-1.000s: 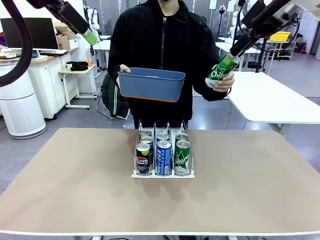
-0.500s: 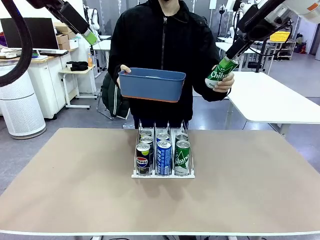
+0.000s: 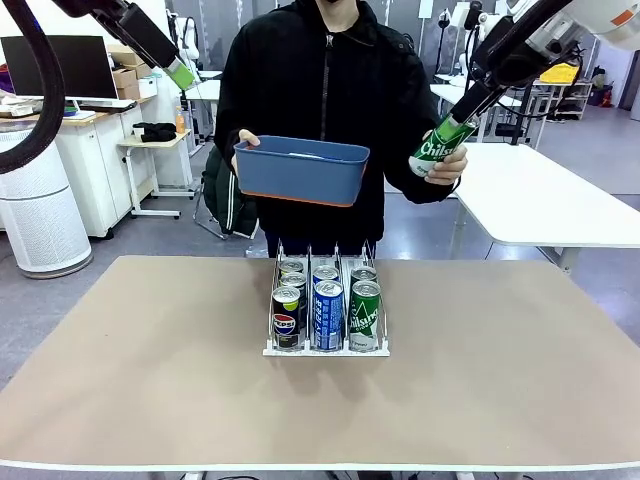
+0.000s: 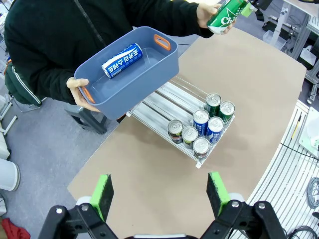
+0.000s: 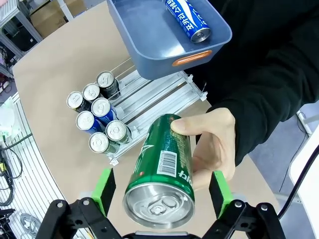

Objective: Fill the beverage cans into the dispenser.
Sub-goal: Pick up the Sprite handed by the human.

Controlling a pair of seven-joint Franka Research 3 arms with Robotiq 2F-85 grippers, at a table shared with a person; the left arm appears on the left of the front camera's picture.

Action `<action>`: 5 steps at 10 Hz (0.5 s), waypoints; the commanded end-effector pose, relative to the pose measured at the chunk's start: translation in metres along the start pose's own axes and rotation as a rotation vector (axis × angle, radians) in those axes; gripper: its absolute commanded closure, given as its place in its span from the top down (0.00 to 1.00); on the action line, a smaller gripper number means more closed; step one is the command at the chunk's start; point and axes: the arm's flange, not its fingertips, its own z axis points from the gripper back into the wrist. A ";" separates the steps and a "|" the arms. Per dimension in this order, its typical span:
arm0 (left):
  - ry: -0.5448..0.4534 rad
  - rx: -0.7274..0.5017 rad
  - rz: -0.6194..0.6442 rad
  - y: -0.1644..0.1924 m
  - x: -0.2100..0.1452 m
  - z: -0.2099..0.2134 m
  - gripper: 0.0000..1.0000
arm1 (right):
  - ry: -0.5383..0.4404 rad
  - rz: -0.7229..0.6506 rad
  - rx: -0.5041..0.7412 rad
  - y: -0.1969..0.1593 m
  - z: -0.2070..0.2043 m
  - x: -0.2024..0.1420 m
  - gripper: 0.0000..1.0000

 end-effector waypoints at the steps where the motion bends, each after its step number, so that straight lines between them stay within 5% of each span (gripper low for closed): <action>1: -0.003 -0.002 0.006 0.000 -0.001 0.001 1.00 | -0.006 -0.003 0.028 -0.002 -0.002 -0.004 1.00; 5: -0.003 -0.002 0.006 0.000 -0.001 0.001 1.00 | -0.001 -0.007 0.033 0.000 -0.007 -0.002 1.00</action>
